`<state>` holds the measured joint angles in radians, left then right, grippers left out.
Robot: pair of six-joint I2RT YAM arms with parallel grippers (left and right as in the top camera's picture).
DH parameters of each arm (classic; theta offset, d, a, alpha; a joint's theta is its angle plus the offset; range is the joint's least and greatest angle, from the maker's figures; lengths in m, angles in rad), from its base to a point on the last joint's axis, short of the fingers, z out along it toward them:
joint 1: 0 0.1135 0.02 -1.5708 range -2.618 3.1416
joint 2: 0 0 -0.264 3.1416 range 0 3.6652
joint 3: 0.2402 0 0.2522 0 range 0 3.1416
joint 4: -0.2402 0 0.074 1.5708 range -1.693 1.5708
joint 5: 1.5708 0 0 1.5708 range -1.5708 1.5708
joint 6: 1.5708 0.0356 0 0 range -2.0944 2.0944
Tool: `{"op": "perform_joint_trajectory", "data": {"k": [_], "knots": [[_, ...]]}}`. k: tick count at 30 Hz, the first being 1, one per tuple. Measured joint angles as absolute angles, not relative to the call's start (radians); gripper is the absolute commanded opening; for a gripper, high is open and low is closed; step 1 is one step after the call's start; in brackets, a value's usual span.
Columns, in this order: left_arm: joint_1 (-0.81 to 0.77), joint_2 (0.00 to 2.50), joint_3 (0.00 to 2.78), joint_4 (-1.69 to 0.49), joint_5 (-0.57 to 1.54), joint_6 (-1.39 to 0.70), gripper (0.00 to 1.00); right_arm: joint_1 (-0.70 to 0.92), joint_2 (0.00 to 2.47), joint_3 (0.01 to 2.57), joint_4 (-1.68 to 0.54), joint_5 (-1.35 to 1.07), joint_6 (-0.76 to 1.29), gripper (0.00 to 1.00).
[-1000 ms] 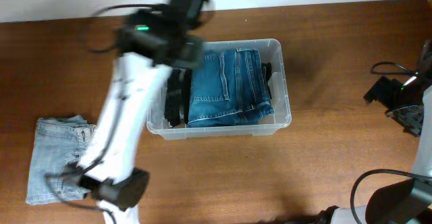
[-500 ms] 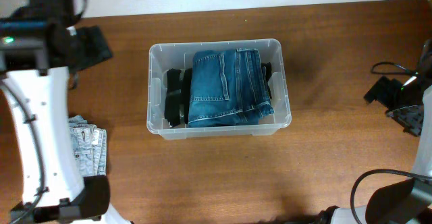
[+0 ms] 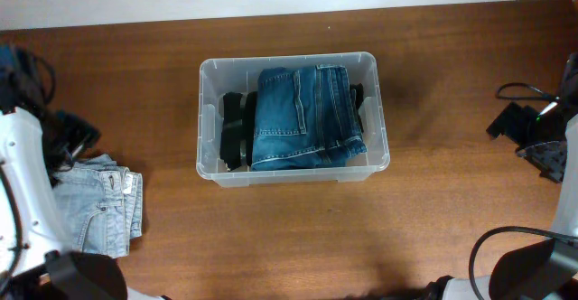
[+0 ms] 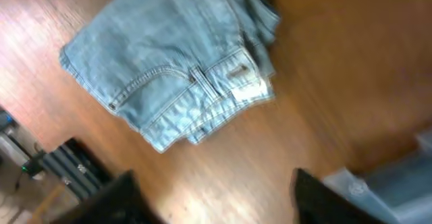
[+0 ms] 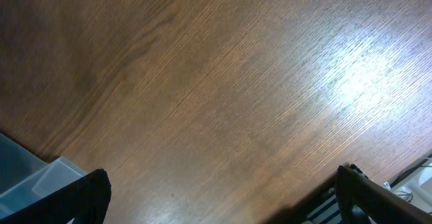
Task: Pack container
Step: 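Withdraw the left gripper from the box toward the light jeans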
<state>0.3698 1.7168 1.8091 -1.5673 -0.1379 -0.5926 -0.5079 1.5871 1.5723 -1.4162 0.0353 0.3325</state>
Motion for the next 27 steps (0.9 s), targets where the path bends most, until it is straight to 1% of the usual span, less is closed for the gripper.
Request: {"op": "perform_joint_trajectory", "data": {"k": [1, 2, 4, 5, 12, 15, 20, 27], "knots": [[0.393, 1.717, 1.765, -1.53, -0.131, -0.606, 0.45, -0.508, 1.587, 1.572, -1.416, 0.035, 0.332, 0.98], [0.413, 1.717, 1.728, -1.5, -0.124, -0.613, 0.34, -0.508, 1.587, 1.572, -1.416, 0.035, 0.332, 0.98], [0.453, 1.717, 1.66, -1.448, -0.102, -0.622, 0.07, -0.508, 1.587, 1.572, -1.416, 0.035, 0.332, 0.98], [0.474, 1.717, 1.629, -1.427, -0.089, -0.626, 0.01, -0.508, 1.587, 1.572, -1.416, 0.036, 0.333, 0.98], [0.63, 1.716, 1.424, -1.269, -0.033, -0.634, 0.01, -0.508, 1.587, 1.572, -1.417, 0.035, 0.332, 0.98], [0.663, 1.716, 1.357, -1.205, -0.03, -0.634, 0.01, -0.508, 1.587, 1.572, -1.416, 0.035, 0.333, 0.98], [0.679, 1.716, 1.254, -1.084, -0.025, -0.634, 0.01, -0.508, 1.587, 1.572, -1.416, 0.036, 0.332, 0.98], [0.678, 1.716, 1.163, -0.986, -0.021, -0.649, 0.01, -0.508, 1.587, 1.572, -1.416, 0.035, 0.332, 0.98]]}}
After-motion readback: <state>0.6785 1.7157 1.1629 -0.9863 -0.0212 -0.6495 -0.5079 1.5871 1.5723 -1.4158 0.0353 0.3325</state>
